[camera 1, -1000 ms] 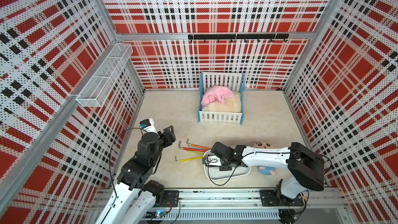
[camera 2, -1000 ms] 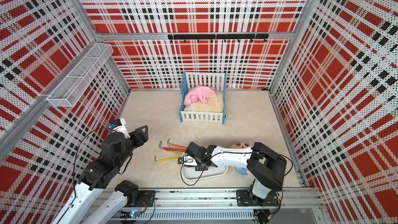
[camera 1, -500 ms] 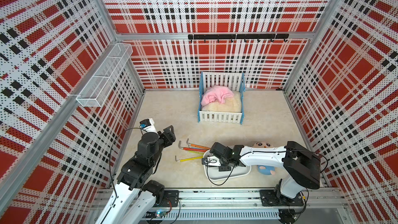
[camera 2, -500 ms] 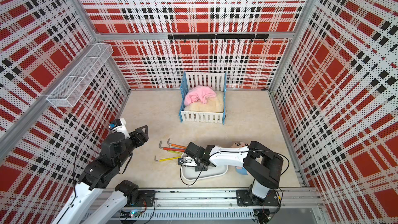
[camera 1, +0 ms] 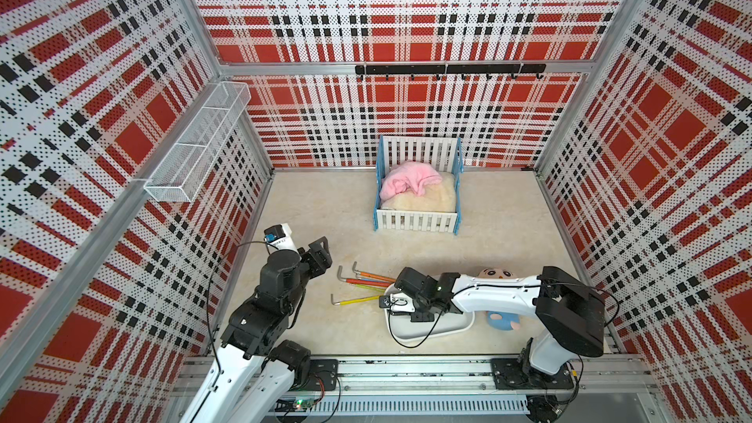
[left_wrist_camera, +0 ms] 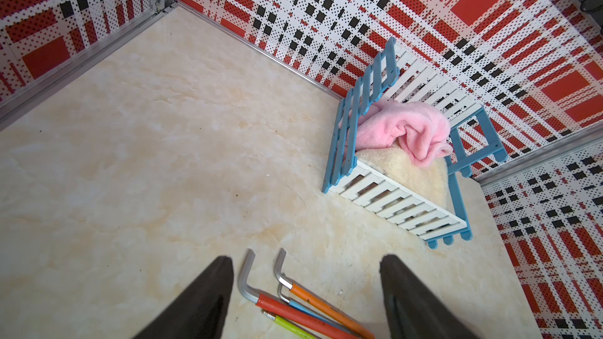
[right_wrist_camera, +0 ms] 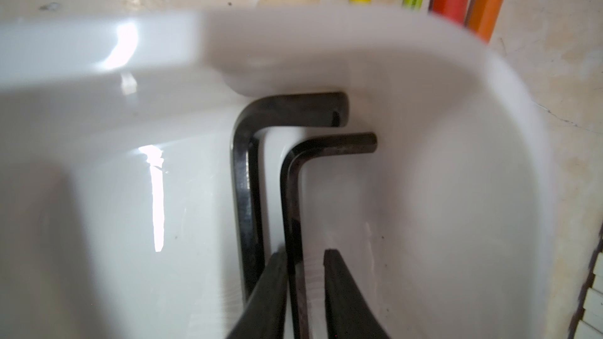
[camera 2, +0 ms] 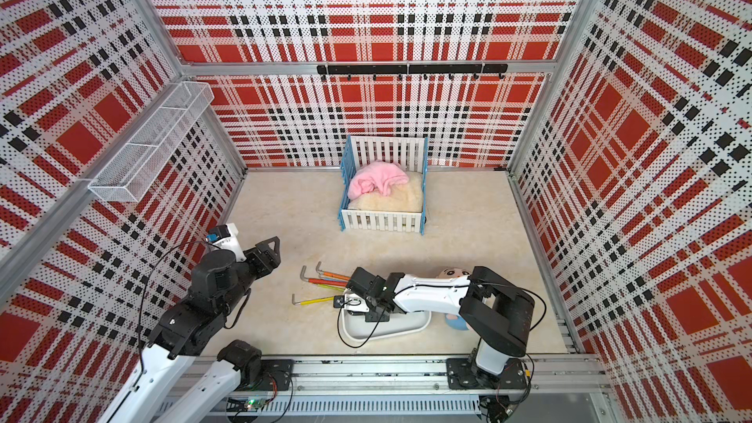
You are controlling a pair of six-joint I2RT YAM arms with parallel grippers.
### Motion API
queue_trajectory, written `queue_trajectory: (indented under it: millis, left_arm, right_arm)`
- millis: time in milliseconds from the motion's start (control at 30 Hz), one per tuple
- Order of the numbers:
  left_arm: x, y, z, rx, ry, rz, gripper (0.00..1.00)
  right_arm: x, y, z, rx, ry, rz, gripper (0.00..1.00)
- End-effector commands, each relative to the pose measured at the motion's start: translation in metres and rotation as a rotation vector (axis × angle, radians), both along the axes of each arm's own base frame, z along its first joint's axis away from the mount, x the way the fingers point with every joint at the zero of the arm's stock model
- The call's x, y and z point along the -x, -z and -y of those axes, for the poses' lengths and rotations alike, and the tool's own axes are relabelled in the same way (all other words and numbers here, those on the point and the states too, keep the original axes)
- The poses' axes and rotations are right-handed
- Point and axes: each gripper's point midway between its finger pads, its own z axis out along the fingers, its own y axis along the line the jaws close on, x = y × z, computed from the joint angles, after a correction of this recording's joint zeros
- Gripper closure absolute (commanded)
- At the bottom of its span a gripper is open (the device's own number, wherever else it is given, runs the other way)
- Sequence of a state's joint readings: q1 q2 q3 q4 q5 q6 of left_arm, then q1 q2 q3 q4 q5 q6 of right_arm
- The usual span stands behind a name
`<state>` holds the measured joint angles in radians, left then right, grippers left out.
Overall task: Put the hex key on the desktop into the storage box
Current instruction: Place the Allen key in the storage box, then pick up the Allen key from the center of the board.
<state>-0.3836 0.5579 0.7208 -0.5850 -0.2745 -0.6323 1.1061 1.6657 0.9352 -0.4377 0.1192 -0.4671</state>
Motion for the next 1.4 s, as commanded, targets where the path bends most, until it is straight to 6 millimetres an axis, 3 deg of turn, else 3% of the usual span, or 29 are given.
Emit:
queue_trajectory:
  millis: [0,300,500,600,833,1033,1367]
  left_arm:
    - [0.002,-0.001,-0.001,0.0,-0.003,0.002,0.24]
    - [0.003,-0.003,0.0,0.003,0.001,0.008,0.24]
    - [0.002,-0.003,0.0,0.003,0.0,0.007,0.24]
    - [0.002,-0.002,0.0,0.002,-0.001,0.008,0.24]
    - [0.004,-0.004,-0.002,0.005,-0.01,0.017,0.24]
    - [0.003,-0.004,-0.002,0.005,-0.01,0.015,0.24]
    - [0.004,-0.004,-0.002,0.007,-0.009,0.014,0.24]
  right_arm:
    - [-0.008,-0.031,-0.016,-0.083,0.028,0.041,0.75]
    - [-0.019,-0.076,-0.04,-0.224,0.074,0.02,0.73]
    - [-0.053,-0.122,-0.061,-0.352,0.134,-0.013,0.66]
    - [-0.066,-0.132,-0.069,-0.364,0.141,-0.037,0.65]
    - [-0.081,-0.134,-0.093,-0.386,0.142,-0.096,0.63]
    - [-0.086,-0.101,-0.118,-0.335,0.142,-0.202,0.66]
    - [-0.105,-0.062,-0.138,-0.286,0.174,-0.241,0.67]
